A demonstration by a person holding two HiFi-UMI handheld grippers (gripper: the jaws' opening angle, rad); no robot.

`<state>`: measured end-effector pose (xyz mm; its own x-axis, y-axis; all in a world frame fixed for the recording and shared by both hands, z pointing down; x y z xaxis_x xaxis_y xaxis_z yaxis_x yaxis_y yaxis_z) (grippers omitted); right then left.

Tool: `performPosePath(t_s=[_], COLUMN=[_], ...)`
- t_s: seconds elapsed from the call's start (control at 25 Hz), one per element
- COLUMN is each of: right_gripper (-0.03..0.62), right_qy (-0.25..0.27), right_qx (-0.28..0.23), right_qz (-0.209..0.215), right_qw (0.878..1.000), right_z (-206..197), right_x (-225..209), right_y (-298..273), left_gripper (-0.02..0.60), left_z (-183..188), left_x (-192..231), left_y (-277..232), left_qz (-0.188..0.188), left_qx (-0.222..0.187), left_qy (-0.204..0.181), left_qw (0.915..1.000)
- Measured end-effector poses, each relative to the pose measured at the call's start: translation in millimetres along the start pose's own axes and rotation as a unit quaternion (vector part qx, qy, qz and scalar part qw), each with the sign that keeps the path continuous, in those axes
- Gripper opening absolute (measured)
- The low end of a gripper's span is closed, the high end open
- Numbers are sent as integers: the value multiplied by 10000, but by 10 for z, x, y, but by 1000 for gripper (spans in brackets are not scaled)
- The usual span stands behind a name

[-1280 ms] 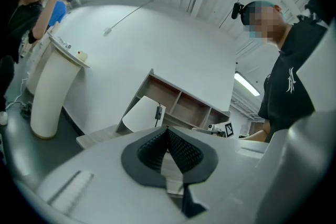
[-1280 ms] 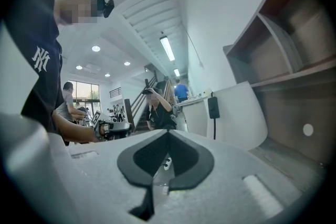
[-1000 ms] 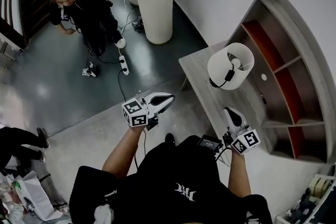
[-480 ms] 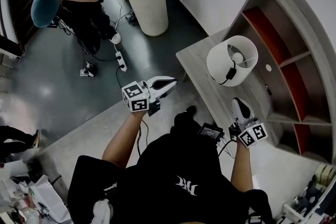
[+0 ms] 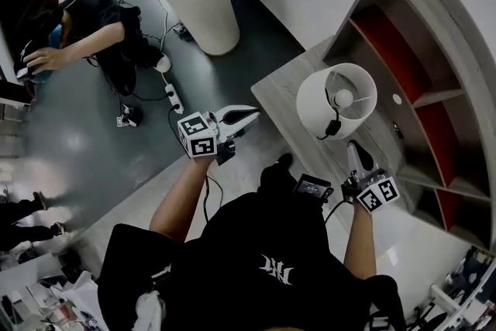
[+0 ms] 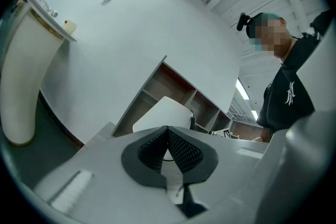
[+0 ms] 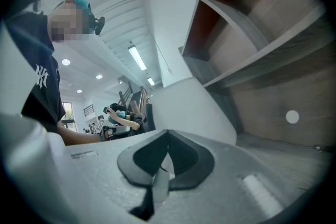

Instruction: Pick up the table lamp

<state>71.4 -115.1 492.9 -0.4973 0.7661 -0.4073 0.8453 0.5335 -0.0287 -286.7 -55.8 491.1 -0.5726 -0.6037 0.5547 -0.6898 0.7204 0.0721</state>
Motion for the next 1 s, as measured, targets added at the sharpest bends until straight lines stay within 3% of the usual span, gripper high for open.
performPosePath(t_s=[0.16,0.6,0.8,1.0], right_gripper=[2,12,44,81], right_qy=[-103,-630,-1073,-1577], right_qx=[-108,-635,-877,-982], right_qz=[-51,-394,-915,-1259], right_qw=[9999,9952,9861,9745], right_z=[43,23,-56,-208], right_x=[-122,-492,-597,-680], right_y=[-96,-29,109,157], left_gripper=[-2,-2,0,20], left_z=[75,291,243,92], left_x=[208,620,853,1185], left_y=[-162,-813,-1095,-1402], left_qz=[-149,-674,-1065,-1521], left_qx=[243,816,1245,1833], left_qy=[-67,231,613,1045], left_qw=[9996,9941,9846,9656])
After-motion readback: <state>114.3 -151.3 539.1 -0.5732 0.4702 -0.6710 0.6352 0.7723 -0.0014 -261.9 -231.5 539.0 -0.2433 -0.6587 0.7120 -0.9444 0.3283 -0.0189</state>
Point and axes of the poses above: the fingertips, and each gripper's own axes: y backward along the fingers, x to its left, z out of its top, the point moved 7 cm from there along y, backward along the fingers, and after that the axes turned 5 degrees about -x, right-handed, at the moved point
